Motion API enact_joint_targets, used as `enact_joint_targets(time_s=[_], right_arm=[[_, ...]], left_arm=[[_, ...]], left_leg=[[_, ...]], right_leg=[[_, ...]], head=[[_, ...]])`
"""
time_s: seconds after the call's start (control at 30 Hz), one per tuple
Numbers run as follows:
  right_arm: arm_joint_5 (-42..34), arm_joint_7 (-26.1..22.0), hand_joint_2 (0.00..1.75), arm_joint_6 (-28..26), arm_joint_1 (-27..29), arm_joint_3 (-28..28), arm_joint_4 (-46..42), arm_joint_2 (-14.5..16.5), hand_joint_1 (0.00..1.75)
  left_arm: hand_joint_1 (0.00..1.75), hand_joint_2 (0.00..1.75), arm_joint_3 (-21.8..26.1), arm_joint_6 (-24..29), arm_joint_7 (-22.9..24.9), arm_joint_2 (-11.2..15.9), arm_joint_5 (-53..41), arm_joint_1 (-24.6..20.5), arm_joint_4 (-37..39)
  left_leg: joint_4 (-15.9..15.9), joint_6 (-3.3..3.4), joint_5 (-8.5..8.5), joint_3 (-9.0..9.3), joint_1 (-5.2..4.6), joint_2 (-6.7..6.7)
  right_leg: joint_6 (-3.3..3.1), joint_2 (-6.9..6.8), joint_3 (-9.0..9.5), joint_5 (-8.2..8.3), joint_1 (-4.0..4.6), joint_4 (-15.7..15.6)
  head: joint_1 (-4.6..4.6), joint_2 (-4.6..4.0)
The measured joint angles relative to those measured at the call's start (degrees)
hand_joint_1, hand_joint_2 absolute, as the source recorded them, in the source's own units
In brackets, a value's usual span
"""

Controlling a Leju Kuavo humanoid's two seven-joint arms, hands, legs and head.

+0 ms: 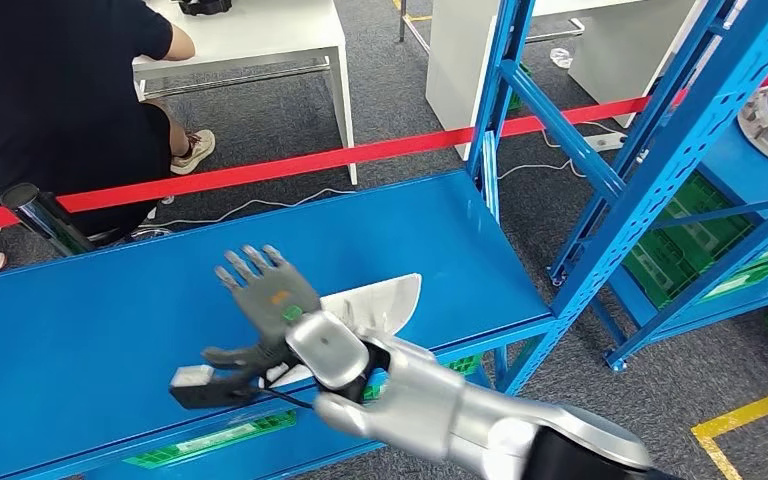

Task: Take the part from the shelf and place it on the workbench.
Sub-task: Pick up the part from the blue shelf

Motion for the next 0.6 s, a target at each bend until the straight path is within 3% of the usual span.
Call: enact_joint_targets(time_s=[0.2,0.6], right_arm=[[0.2,-0.5,0.00,0.7,3.4,0.3,-11.8,-5.4,0.00],[0.1,-1.3,0.00,0.5,4.3,0.3,-16.2,-7.3,0.00]], left_arm=[[0.00,0.00,0.7,0.0,0.6,0.1,0.2,0.4,0.0],[0.00,0.00,1.2,0.0,0.9,0.0,0.6,0.5,0.0]], left_leg=[[0.0,0.12,-0.16,0.10,-0.07,0.21],[0.0,0.13,-0.16,0.13,-0.07,0.21]], right_leg=[[0.12,0.17,0.06,-0.02,-0.11,0.0],[0.13,0.17,0.10,-0.03,-0.12,-0.1]], head=[[-0.01,-0.01],[-0.02,-0.01]])
